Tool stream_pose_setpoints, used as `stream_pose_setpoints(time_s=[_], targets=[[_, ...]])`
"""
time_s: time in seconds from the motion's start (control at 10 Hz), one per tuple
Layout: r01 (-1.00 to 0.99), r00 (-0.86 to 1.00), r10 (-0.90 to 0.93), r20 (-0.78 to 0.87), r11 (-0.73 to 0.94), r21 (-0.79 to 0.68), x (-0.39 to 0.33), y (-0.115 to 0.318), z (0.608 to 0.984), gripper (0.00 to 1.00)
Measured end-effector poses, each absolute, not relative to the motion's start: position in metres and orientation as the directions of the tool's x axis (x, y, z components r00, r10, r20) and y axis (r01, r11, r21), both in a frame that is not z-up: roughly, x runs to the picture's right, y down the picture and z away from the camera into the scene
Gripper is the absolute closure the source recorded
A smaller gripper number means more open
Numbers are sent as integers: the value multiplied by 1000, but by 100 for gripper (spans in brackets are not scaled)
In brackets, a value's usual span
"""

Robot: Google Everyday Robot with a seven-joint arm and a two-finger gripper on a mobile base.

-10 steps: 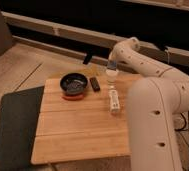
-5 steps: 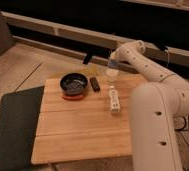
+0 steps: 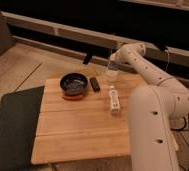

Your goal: Place the white sponge in the ceramic cup

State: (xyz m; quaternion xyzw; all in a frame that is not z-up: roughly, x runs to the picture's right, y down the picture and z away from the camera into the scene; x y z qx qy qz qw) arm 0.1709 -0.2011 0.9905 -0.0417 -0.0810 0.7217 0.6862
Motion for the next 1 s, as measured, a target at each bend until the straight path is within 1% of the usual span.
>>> stream_pose_setpoints(time_s=[0.4,1.0], targets=[[-984,-46,999,23,-42,-175,170,-194,999,100],[-981,-41,999,6,-39,-192,165,-192,1002,100]])
